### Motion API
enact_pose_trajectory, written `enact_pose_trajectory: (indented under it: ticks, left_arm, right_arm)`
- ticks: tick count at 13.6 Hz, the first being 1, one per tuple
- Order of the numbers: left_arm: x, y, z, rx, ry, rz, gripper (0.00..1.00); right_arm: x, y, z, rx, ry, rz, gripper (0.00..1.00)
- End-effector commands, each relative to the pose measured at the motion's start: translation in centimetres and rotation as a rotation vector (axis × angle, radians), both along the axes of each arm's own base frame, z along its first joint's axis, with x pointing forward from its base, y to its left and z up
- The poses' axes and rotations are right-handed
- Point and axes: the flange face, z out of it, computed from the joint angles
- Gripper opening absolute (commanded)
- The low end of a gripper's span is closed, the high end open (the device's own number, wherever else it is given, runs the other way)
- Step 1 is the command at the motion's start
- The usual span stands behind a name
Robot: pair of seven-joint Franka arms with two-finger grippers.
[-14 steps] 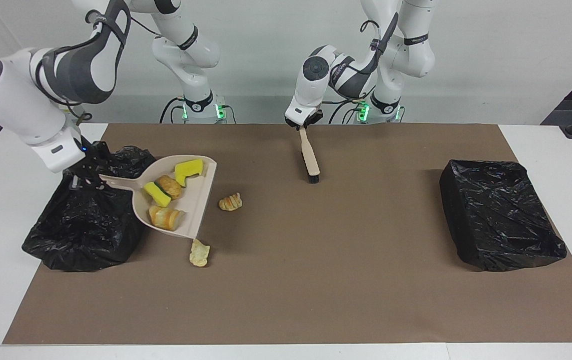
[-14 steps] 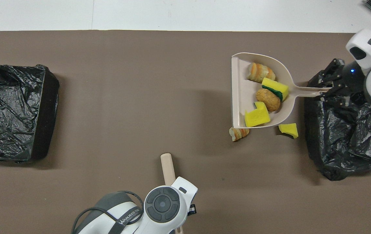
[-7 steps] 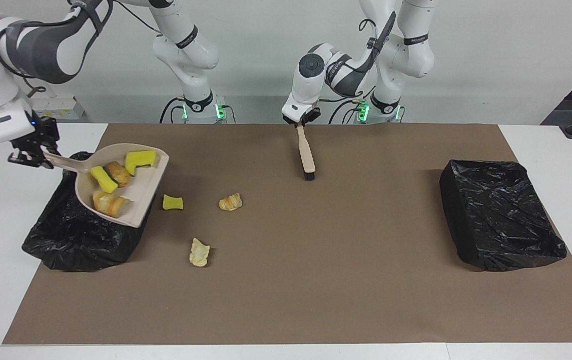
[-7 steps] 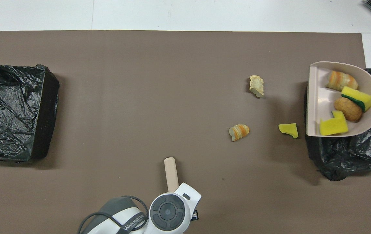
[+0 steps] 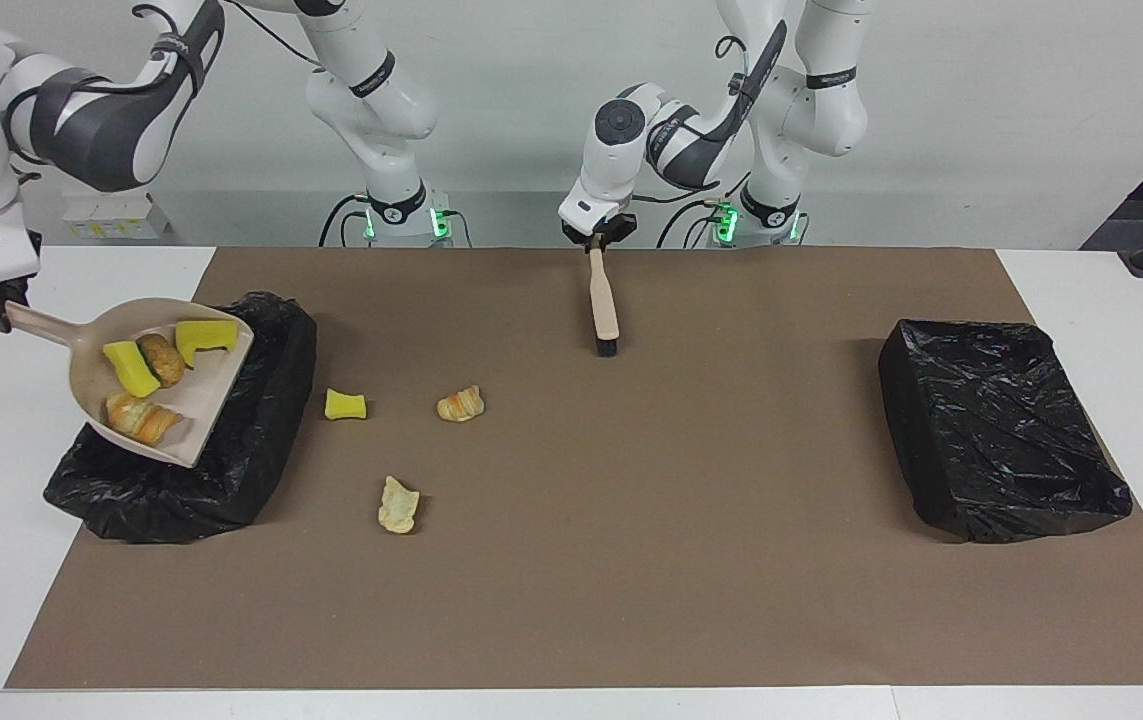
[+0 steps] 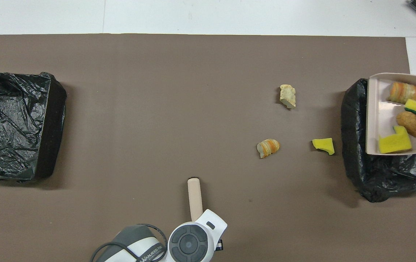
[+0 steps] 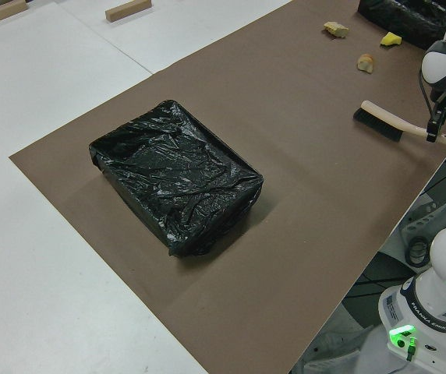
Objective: Sweep and dump trash in bin
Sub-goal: 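Tip the dustpan over the bin with the right gripper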
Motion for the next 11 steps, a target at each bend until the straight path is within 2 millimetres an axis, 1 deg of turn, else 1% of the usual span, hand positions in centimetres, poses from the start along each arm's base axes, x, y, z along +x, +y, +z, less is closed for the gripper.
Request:
enact_pose_trajectory:
  ticks: [1,2,3,4,5,6,7,8,9,10,11]
  left_arm:
    - [-0.1,0.9,0.1,-0.006,-0.022,-0.008,0.53]
    - [0.1,0.8,0.0,-0.007,-0.021,-0.011,0.83]
    - [0.5,0.8,0.1,-0.011,-0.02,-0.028,1.0]
    - [1.3,0.8,0.5,-0.022,-0.024,-0.042,1.0]
    - [2.7,1.2,1.2,-0.031,-0.031,-0.018,1.0]
    - [4.7,1.6,2.2,-0.029,-0.061,-0.02,1.0]
    - [6.2,1.9,3.3,-0.011,-0.112,-0.063,1.0]
    - [8.3,2.3,4.1,0.011,-0.159,-0.076,1.0]
    - [10.7,3.3,5.0,0.024,-0.198,-0.064,1.0]
    - [13.1,4.2,6.0,0.029,-0.238,-0.062,1.0]
    - [15.7,5.7,7.4,0.032,-0.283,-0.084,1.0]
  right_arm:
    - [-1.7,-1.6,0.8,-0.057,0.001,-0.01,0.0]
    - [-2.1,-2.1,1.1,-0.096,0.008,-0.005,0.0]
    - [-2.3,-2.1,0.9,-0.14,0.019,0.016,0.0]
    - [-2.6,-2.1,1.0,-0.175,0.023,0.035,0.0]
    - [-2.5,-1.8,0.8,-0.206,0.024,0.061,0.0]
    - [-2.5,-1.3,0.8,-0.239,0.03,0.085,0.0]
    - [-2.6,-1.3,0.8,-0.274,0.043,0.094,0.0]
    - [-2.3,-0.7,1.0,-0.312,0.055,0.114,0.0]
    - [-2.0,-0.2,1.2,-0.342,0.064,0.131,0.0]
    - [-1.9,-0.2,1.3,-0.369,0.072,0.14,0.0]
    - [-1.9,-0.3,1.5,-0.4,0.083,0.148,0.0]
